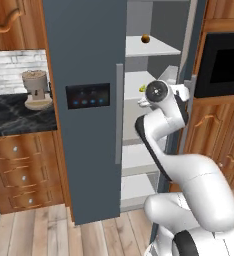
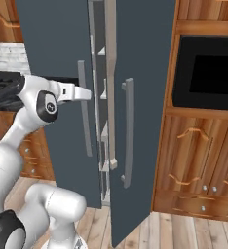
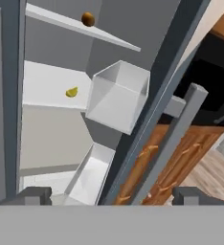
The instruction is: Take the lemon wedge from the fridge and place it on the plate with fish on the dining counter.
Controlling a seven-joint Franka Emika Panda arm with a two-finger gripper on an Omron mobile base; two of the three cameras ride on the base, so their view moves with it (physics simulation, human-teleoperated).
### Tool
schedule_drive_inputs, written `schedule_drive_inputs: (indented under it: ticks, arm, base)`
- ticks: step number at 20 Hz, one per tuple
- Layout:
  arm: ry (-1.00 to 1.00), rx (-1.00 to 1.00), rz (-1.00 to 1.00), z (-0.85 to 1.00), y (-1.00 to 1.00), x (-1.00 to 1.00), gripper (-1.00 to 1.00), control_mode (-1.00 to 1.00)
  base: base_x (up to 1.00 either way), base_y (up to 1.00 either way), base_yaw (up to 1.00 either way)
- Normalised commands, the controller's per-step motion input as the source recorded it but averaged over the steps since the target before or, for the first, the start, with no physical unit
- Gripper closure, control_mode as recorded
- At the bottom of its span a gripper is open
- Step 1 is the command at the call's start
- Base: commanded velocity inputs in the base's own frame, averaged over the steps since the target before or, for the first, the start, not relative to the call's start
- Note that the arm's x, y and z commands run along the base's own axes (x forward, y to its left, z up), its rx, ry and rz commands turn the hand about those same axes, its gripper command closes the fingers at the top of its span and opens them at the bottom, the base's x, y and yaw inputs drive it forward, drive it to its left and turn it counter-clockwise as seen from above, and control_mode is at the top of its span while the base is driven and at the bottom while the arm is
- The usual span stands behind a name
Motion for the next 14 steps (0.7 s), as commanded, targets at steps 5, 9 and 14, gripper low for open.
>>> schedule_drive_inputs:
  ticks: [5,9,14]
  arm:
    - [0.00,-0.01,-0.19,-0.02,0.00,0.47,-1.00,-1.00]
    - [0.00,0.00,-0.11,0.00,0.00,0.04,-1.00,-1.00]
    - [0.00,0.00,0.00,0.00,-0.04,0.20,-1.00,-1.00]
  base:
    - [0.00,0.00,0.00]
    - [0.00,0.00,0.00]
    - [0.00,0.00,0.00]
